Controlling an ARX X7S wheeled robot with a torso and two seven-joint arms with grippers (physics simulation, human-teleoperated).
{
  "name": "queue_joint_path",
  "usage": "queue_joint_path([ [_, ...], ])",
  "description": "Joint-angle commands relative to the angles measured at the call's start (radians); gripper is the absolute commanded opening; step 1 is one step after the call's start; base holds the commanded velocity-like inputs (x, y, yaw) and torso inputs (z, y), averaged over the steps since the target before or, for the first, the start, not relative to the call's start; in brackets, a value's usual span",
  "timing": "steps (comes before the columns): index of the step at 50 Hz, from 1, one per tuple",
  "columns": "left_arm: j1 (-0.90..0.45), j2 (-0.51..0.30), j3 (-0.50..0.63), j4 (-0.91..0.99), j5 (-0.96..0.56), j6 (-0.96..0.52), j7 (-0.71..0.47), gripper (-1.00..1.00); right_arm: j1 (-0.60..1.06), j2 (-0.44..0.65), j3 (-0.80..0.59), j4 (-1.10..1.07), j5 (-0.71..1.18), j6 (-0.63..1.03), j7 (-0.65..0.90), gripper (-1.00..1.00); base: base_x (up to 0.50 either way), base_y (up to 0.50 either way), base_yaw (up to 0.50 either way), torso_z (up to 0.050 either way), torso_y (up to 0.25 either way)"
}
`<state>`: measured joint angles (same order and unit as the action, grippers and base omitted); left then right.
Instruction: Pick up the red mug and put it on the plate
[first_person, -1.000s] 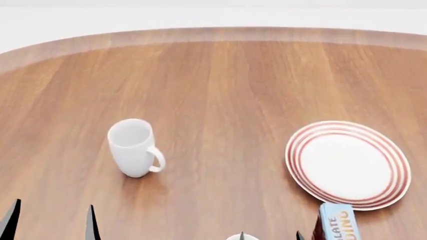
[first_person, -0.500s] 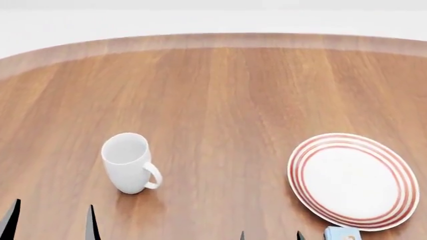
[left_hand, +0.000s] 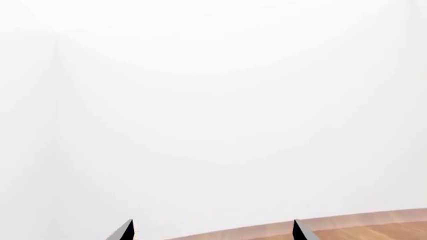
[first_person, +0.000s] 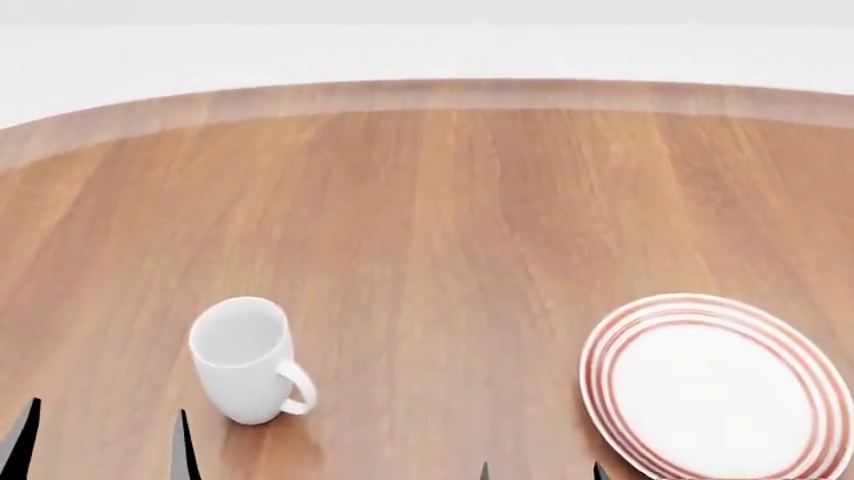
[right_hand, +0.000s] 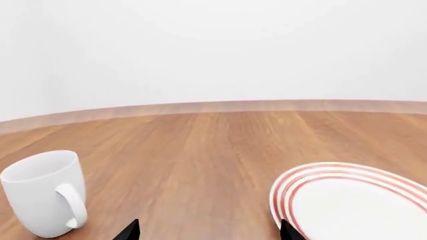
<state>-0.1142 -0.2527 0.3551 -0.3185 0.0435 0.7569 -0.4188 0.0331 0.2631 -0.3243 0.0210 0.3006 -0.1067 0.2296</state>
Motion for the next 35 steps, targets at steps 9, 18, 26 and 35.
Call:
queue_joint_path([
  [9,-0.002,-0.004,0.007,0.000,-0.001,0.000,-0.007,1.00,-0.001,0.006,-0.006,-0.005,0.006,-0.002,0.006,1.00,0.15,0.00,0.00,0.000,0.000],
  [18,-0.002,-0.006,0.010,0.001,-0.003,-0.002,-0.009,1.00,0.003,0.007,-0.010,0.004,0.010,-0.008,0.000,1.00,0.15,0.00,0.00,0.000,0.000],
  [26,-0.002,-0.007,0.011,0.002,-0.004,-0.004,-0.013,1.00,0.000,0.014,-0.017,-0.007,0.013,-0.001,-0.002,1.00,0.04,0.00,0.00,0.000,0.000],
  [35,-0.002,-0.010,0.017,0.006,-0.010,-0.012,-0.011,1.00,-0.004,0.006,-0.013,-0.010,-0.010,-0.018,0.031,1.00,0.00,0.00,0.00,0.000,0.000],
])
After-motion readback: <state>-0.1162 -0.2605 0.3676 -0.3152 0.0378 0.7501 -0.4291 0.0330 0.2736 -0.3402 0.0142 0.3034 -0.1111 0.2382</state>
